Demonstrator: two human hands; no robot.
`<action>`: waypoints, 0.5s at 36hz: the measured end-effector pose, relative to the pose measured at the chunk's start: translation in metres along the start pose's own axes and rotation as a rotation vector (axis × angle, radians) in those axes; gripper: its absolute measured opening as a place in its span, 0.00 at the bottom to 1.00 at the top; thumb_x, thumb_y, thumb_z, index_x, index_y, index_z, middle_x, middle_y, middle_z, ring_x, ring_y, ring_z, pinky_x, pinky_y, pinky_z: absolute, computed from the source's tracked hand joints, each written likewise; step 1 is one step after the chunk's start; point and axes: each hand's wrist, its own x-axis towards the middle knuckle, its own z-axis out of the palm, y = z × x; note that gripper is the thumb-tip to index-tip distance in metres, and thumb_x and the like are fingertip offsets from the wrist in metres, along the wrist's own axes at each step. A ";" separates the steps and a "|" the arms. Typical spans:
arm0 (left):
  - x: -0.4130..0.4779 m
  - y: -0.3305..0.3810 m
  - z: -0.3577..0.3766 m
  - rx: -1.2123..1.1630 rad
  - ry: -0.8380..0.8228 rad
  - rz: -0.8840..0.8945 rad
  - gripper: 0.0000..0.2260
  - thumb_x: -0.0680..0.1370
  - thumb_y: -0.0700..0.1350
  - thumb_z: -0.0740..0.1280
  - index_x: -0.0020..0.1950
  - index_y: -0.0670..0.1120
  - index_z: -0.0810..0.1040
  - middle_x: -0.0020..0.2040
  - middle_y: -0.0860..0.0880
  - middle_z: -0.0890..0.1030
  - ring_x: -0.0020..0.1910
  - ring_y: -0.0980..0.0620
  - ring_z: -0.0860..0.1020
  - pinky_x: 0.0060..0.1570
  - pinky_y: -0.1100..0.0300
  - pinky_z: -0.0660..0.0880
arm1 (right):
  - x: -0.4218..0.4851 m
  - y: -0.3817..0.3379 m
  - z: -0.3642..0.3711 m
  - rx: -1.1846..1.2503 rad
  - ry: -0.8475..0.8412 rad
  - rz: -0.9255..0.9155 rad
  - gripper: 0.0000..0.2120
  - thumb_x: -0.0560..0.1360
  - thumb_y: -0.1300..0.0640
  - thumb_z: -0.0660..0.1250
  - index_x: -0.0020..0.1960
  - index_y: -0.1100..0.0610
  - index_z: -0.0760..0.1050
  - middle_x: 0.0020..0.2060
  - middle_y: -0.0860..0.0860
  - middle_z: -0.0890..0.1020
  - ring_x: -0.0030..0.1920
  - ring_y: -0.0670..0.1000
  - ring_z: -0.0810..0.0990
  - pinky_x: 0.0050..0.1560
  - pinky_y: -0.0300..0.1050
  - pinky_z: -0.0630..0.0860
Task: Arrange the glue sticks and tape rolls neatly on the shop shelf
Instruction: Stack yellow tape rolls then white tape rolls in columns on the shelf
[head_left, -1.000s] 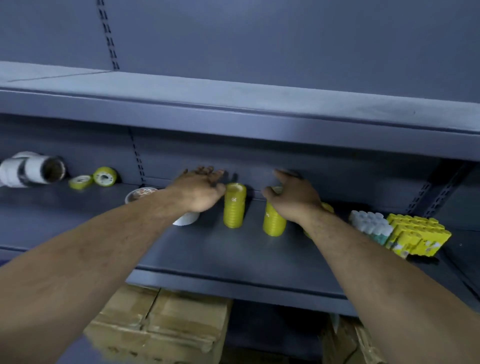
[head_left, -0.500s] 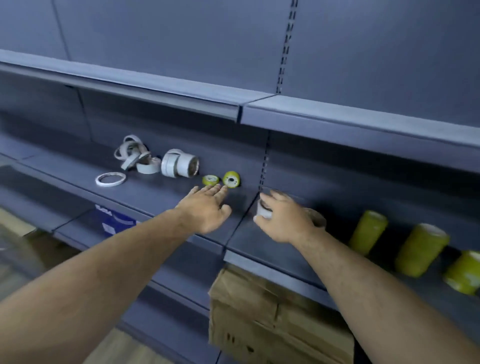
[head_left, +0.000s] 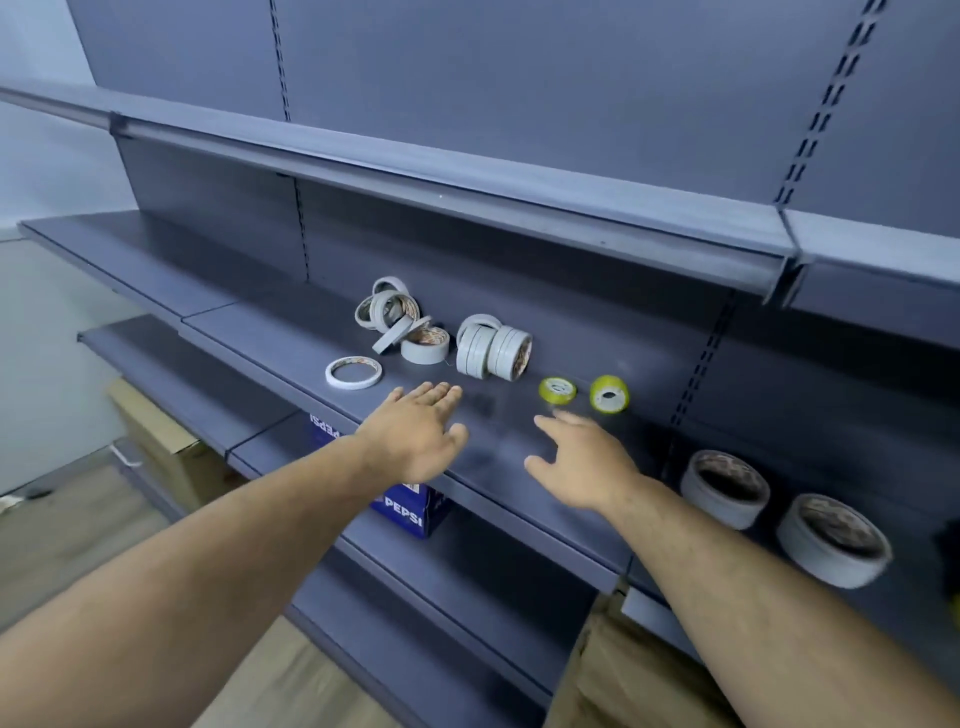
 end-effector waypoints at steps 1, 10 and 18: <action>0.008 -0.003 0.000 0.000 -0.007 0.003 0.29 0.83 0.56 0.47 0.82 0.49 0.46 0.82 0.51 0.48 0.80 0.53 0.45 0.78 0.51 0.41 | 0.011 0.003 0.003 0.004 -0.003 0.010 0.33 0.79 0.42 0.64 0.80 0.50 0.61 0.80 0.49 0.59 0.79 0.51 0.58 0.76 0.49 0.61; 0.072 0.000 0.002 0.065 -0.083 0.081 0.28 0.83 0.54 0.51 0.82 0.48 0.50 0.82 0.49 0.53 0.80 0.51 0.50 0.78 0.54 0.46 | 0.093 0.052 0.006 -0.041 0.085 0.220 0.20 0.76 0.49 0.64 0.65 0.56 0.74 0.63 0.55 0.77 0.62 0.58 0.77 0.55 0.49 0.78; 0.138 0.023 0.024 0.016 -0.171 0.209 0.29 0.79 0.61 0.51 0.80 0.56 0.56 0.81 0.53 0.57 0.78 0.48 0.58 0.74 0.52 0.61 | 0.115 0.086 0.009 -0.093 0.160 0.307 0.17 0.75 0.53 0.67 0.61 0.54 0.67 0.65 0.55 0.68 0.63 0.61 0.71 0.54 0.52 0.77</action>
